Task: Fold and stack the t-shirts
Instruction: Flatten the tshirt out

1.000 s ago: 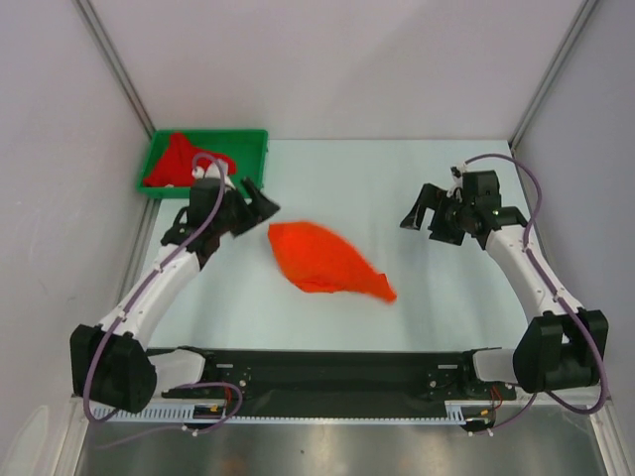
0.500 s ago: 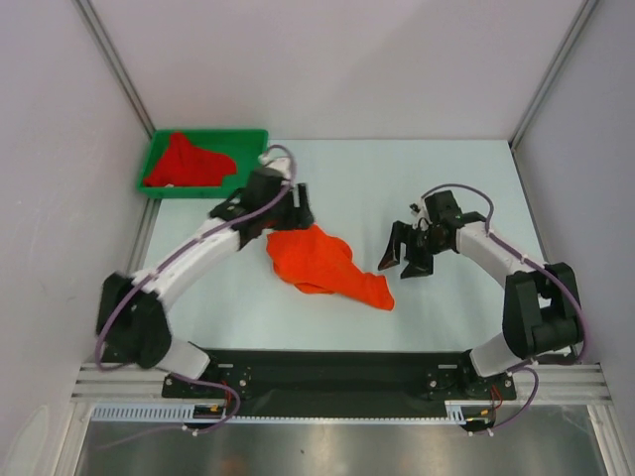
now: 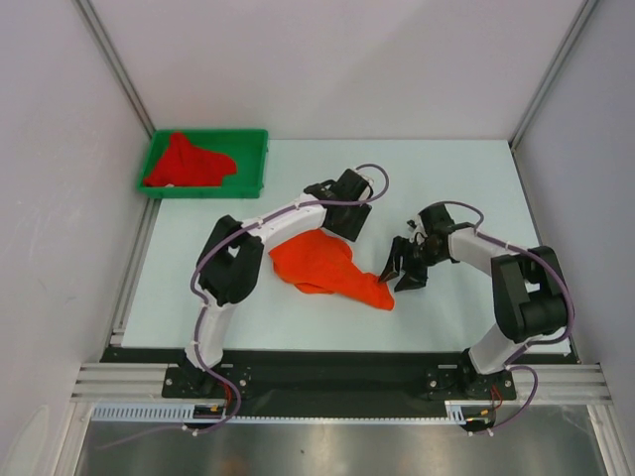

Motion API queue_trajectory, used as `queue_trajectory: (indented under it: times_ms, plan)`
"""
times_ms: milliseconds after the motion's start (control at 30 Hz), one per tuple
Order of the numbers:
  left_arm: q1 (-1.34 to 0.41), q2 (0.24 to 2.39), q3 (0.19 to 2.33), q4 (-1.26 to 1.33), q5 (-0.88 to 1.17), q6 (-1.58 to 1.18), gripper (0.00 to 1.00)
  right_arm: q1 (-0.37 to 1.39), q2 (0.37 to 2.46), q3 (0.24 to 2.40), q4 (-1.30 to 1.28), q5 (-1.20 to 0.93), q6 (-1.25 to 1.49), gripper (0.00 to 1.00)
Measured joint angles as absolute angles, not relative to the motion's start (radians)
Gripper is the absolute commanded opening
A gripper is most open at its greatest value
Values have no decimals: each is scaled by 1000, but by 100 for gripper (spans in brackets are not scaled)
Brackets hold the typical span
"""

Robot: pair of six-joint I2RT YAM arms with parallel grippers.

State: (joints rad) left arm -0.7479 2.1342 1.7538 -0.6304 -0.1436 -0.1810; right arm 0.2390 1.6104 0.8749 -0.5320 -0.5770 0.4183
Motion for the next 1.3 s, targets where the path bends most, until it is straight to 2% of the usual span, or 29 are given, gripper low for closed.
queue_trajectory:
  times_ms: [267, 400, 433, 600, 667, 700, 733, 767, 800, 1067, 1300]
  plan:
    - [-760, 2143, 1755, -675, -144, -146, 67, 245, 1677, 893, -488, -530, 436, 58]
    - [-761, 2155, 1754, -684, -118, -140, 59, 262, 1715, 927, -475, -521, 444, 50]
    - [-761, 2162, 1751, -684, -114, -139, 53, 269, 1727, 937, -468, -519, 447, 49]
    - [-761, 2200, 1738, -702, -99, -126, 37, 298, 1758, 967, -451, -511, 460, 40]
    - [-760, 2207, 1738, -704, -99, -121, 26, 302, 1760, 970, -448, -495, 463, 30]
    - [-759, 2209, 1738, -706, -99, -115, 13, 305, 1762, 971, -446, -482, 466, 23]
    - [-756, 2209, 1740, -707, -101, -114, 5, 305, 1764, 971, -444, -475, 467, 9]
    - [-753, 2210, 1748, -713, -103, -107, 0, 306, 1766, 973, -444, -464, 466, 3]
    - [-751, 2212, 1758, -720, -109, -105, 0, 306, 1769, 978, -448, -452, 467, 0]
    - [-686, 2185, 1869, -763, -178, -142, 0, 306, 1764, 1140, -567, -318, 450, 0]
    - [-581, 1971, 2043, -770, -272, -214, 0, 305, 1561, 1367, -736, -204, 422, 0]
